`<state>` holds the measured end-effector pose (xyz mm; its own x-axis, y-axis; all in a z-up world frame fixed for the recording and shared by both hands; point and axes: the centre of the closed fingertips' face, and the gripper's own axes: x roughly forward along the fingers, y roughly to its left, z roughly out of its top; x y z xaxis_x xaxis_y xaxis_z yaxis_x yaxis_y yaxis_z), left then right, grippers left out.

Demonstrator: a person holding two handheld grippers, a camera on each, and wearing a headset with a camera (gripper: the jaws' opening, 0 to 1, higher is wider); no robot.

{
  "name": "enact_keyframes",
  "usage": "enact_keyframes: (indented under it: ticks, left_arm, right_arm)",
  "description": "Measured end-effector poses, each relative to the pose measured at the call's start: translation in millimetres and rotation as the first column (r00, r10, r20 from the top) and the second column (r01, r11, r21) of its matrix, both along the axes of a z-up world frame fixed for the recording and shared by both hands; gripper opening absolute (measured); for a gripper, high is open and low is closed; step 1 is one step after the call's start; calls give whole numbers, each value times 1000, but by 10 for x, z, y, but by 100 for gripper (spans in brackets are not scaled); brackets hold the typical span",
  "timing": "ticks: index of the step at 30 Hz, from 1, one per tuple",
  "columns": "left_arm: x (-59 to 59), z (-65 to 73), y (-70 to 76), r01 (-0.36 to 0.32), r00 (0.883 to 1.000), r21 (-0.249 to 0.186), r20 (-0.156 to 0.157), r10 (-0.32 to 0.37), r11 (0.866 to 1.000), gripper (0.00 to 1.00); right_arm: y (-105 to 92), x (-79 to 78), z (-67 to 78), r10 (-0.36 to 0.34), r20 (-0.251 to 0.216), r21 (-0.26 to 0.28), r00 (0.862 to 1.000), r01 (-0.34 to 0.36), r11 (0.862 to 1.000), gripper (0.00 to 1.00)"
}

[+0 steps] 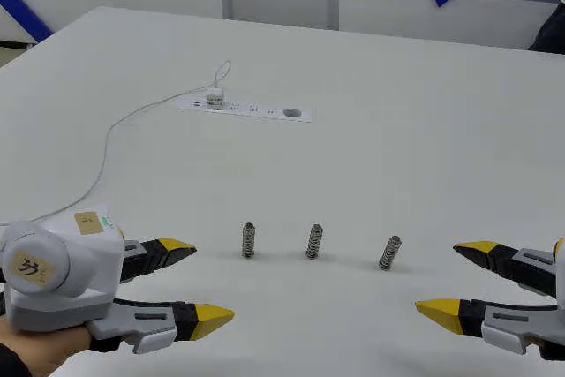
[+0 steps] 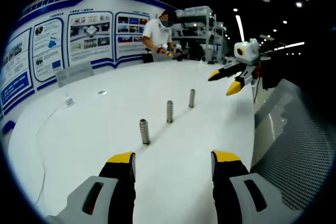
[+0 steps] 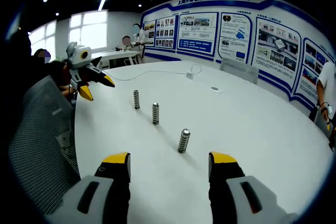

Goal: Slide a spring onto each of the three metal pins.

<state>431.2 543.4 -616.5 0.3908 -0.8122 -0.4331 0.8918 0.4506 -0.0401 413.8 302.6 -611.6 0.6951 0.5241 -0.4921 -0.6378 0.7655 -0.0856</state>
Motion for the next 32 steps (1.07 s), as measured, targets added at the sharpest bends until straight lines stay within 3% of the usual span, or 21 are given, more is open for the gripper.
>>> enact_keyframes:
  ticks: [32]
  left_arm:
    - [24, -36, 48, -19, 1000, -14, -12, 19, 1000, 59]
  right_arm:
    - [52, -6, 17, -15, -19, 0, 1000, 16, 1000, 62]
